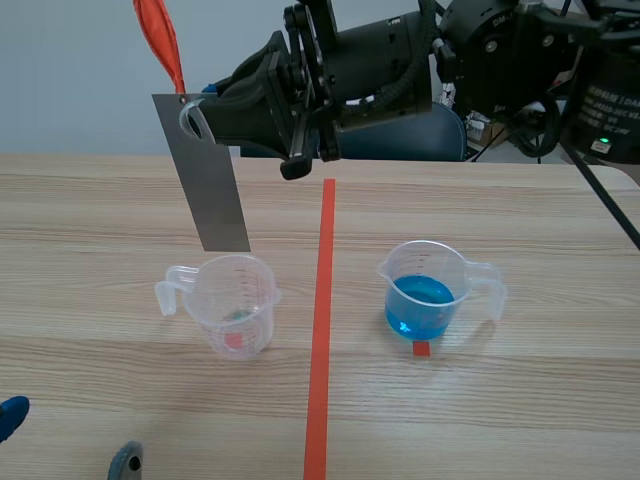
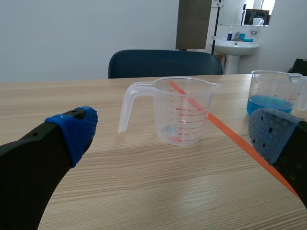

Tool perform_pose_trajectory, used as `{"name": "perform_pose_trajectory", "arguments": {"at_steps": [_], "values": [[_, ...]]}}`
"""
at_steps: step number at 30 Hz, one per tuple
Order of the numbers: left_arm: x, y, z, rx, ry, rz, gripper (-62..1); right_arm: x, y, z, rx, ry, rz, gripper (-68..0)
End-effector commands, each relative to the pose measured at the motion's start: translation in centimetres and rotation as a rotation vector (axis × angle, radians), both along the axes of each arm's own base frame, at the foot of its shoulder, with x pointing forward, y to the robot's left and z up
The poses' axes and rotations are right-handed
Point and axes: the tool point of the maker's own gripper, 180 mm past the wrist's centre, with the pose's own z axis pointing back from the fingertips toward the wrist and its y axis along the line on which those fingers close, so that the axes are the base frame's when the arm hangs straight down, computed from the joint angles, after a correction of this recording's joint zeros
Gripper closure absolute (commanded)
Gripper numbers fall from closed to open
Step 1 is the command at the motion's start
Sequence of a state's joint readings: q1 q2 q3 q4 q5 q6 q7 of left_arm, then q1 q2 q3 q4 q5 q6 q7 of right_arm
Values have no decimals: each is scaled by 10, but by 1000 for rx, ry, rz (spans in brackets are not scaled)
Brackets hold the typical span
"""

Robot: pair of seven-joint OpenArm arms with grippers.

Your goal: Do the redox reaction experiment. move the plate over the blue solution

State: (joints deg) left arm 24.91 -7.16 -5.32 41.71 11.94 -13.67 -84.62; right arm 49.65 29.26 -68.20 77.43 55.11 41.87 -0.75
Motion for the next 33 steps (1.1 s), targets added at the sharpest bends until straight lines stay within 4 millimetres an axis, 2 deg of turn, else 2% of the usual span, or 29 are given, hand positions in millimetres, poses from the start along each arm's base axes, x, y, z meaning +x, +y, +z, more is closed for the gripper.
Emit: {"name": "perform_pose_trajectory", "arguments": {"at_steps": [1, 4, 8, 15, 20, 25, 29, 33], "values": [[1, 5, 5, 2, -24, 5, -623, -3, -2, 26, 50, -45, 27, -6], [0, 5, 5, 2, -21, 5, -623, -6, -10, 28, 38, -61, 27, -6], [-13, 10, 9, 12, -37, 0, -623, -6, -25, 32, 45, -73, 10, -6], [-39, 33, 7, 71, 29, -26, -623, 7, -62, 38, 70, -51, -75, -6], [-54, 62, 11, 118, 75, -14, -500, 17, -92, 42, 77, -45, -147, -6], [-63, 90, 26, 163, 92, -19, -490, 24, -125, 48, 89, -54, -220, -6], [-63, 113, 46, 175, 79, 8, -481, 27, -146, 49, 79, -61, -267, -6], [-62, 120, 63, 189, 70, -38, -324, 26, -167, 51, 103, -57, -310, -6]]}}
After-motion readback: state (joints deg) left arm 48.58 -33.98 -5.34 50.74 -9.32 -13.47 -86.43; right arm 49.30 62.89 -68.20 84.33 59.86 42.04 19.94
